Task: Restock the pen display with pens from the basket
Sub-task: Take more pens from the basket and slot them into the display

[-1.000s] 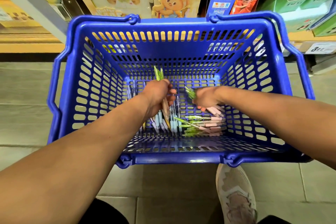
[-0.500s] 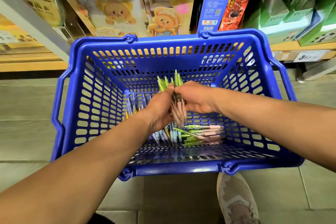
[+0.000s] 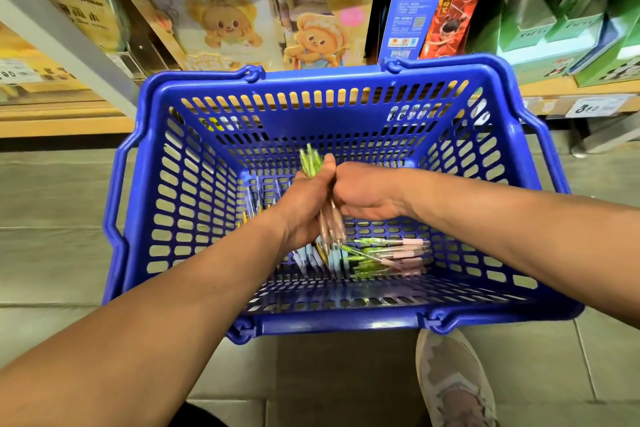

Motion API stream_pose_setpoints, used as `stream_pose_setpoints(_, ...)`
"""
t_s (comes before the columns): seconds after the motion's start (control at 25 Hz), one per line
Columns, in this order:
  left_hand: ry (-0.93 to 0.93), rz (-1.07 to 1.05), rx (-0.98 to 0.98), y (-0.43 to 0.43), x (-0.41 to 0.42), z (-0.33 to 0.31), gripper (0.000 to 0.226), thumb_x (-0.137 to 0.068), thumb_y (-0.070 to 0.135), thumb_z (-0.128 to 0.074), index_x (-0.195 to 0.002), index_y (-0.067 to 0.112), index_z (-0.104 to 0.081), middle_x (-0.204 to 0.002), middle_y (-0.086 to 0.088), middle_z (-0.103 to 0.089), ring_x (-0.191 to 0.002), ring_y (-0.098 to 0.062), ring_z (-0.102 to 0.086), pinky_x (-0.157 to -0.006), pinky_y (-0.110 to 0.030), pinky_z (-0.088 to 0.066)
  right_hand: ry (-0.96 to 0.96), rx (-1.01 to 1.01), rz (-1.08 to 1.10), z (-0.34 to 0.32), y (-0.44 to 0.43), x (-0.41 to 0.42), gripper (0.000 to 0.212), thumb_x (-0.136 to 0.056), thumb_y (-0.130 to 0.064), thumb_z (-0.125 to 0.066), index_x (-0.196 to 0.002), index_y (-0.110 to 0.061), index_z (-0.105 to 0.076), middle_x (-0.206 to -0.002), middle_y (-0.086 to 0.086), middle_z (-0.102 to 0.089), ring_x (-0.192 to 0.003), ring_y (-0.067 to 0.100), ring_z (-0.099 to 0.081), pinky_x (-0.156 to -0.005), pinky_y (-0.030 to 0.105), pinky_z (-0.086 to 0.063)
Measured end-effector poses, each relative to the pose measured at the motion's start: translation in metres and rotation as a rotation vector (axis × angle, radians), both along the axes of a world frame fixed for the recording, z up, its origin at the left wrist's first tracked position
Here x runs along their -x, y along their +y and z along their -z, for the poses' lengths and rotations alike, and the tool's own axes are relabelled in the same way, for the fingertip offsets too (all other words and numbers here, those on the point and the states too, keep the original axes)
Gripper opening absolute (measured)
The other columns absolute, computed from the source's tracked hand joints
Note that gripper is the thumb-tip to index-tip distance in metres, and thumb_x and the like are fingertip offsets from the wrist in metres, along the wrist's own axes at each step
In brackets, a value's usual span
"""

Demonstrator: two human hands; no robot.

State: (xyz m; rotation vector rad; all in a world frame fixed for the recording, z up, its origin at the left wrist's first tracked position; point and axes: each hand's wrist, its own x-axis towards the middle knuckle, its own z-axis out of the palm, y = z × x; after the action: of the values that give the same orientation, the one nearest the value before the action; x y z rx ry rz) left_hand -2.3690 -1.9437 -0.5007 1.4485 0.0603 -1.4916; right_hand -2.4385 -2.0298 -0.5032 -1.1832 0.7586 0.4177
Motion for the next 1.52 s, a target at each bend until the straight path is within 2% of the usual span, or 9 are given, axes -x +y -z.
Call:
stream_pose_setpoints(0.12, -0.045, -0.077, -0.026, -0.001, -0.004, 0.008, 0.069, -0.105, 0.042, -0.052, -0.157, 0.008, -0.022, -0.106, -0.02, -0.071, -0.056, -0.021, -0.069, -0.05, -0.034, -0.056, 0.006, 0.336, -0.155, 0.005, -0.005, 0.003, 0.022, -0.1, 0.001, -0.046, -0.101, -0.008, -0.066, -0.095, 0.009, -0.069, -0.08, 0.013, -0.067, -0.07, 0.027, -0.06)
stream_pose_setpoints(0.28, -0.105, -0.178, -0.067, -0.004, -0.014, 0.011, 0.051, -0.107, 0.025, -0.052, -0.148, -0.002, -0.036, -0.085, -0.016, -0.068, -0.052, -0.022, -0.064, -0.049, -0.034, -0.055, -0.057, 0.753, -0.271, 0.01, -0.013, 0.006, 0.019, -0.096, -0.033, -0.066, -0.11, -0.021, -0.073, -0.097, -0.005, -0.07, -0.082, 0.008, -0.065, -0.066, 0.021, -0.049)
stream_pose_setpoints(0.48, -0.262, -0.27, -0.093, -0.002, -0.028, 0.015, 0.04, -0.104, 0.009, -0.053, -0.14, 0.004, -0.036, -0.077, -0.006, -0.063, -0.05, -0.013, -0.054, -0.05, -0.032, -0.048, -0.017, 0.571, -0.113, 0.006, -0.029, 0.008, 0.013, -0.098, -0.033, -0.062, -0.107, -0.026, -0.069, -0.1, -0.001, -0.073, -0.084, 0.008, -0.066, -0.075, 0.022, -0.052)
stream_pose_setpoints(0.64, -0.282, -0.215, -0.106, 0.004, -0.031, 0.015, 0.058, -0.101, 0.015, -0.062, -0.147, 0.003, -0.029, -0.067, -0.002, -0.052, -0.052, -0.012, -0.051, -0.056, -0.034, -0.05, 0.315, 0.82, -0.725, 0.033, -0.021, 0.017, 0.031, -0.104, -0.03, -0.052, -0.127, -0.012, -0.061, -0.122, 0.004, -0.063, -0.103, 0.016, -0.064, -0.093, 0.033, -0.054)
stream_pose_setpoints(0.72, -0.265, -0.158, -0.075, 0.007, -0.031, 0.015, 0.066, -0.1, 0.016, -0.064, -0.153, 0.0, -0.027, -0.065, -0.001, -0.051, -0.05, -0.012, -0.05, -0.05, -0.03, -0.05, 0.434, 0.909, -1.041, 0.051, -0.009, 0.031, 0.03, -0.103, -0.012, -0.049, -0.131, -0.004, -0.057, -0.129, 0.0, -0.054, -0.107, 0.018, -0.061, -0.092, 0.029, -0.053)
stream_pose_setpoints(0.88, -0.257, -0.13, -0.051, 0.009, -0.032, 0.012, 0.057, -0.101, 0.012, -0.06, -0.149, 0.002, -0.031, -0.065, 0.0, -0.053, -0.05, -0.011, -0.052, -0.049, -0.029, -0.05, 0.531, 1.046, -1.312, 0.07, 0.0, 0.06, 0.018, -0.099, 0.002, -0.045, -0.106, -0.005, -0.06, -0.109, 0.008, -0.062, -0.086, 0.019, -0.058, -0.077, 0.025, -0.055)
stream_pose_setpoints(1.12, -0.322, -0.146, -0.072, 0.009, -0.031, 0.005, 0.052, -0.101, 0.011, -0.058, -0.144, 0.009, -0.029, -0.072, -0.002, -0.054, -0.055, -0.012, -0.051, -0.05, -0.029, -0.049, 0.361, 1.099, -1.265, 0.079, -0.018, 0.067, 0.019, -0.095, 0.001, -0.051, -0.11, -0.007, -0.059, -0.095, 0.005, -0.06, -0.081, 0.017, -0.06, -0.079, 0.032, -0.059)
stream_pose_setpoints(1.36, -0.225, -0.12, -0.062, 0.014, -0.031, 0.0, 0.026, -0.103, 0.012, -0.057, -0.126, 0.0, -0.052, -0.07, -0.003, -0.054, -0.052, -0.012, -0.052, -0.048, -0.027, -0.052, 0.435, 0.895, -1.188, 0.059, -0.038, 0.052, 0.035, -0.103, -0.035, -0.045, -0.111, -0.008, -0.066, -0.097, 0.003, -0.062, -0.079, 0.019, -0.057, -0.071, 0.032, -0.05)
stream_pose_setpoints(1.52, -0.145, -0.098, -0.071, 0.014, -0.024, -0.003, 0.012, -0.103, 0.011, -0.056, -0.094, 0.005, -0.06, -0.067, -0.004, -0.06, -0.056, -0.015, -0.056, -0.055, -0.03, -0.055, 0.185, 0.453, -0.515, 0.038, -0.054, 0.035, 0.025, -0.101, -0.028, -0.055, -0.104, -0.006, -0.066, -0.091, 0.001, -0.068, -0.082, 0.012, -0.065, -0.089, 0.036, -0.06)
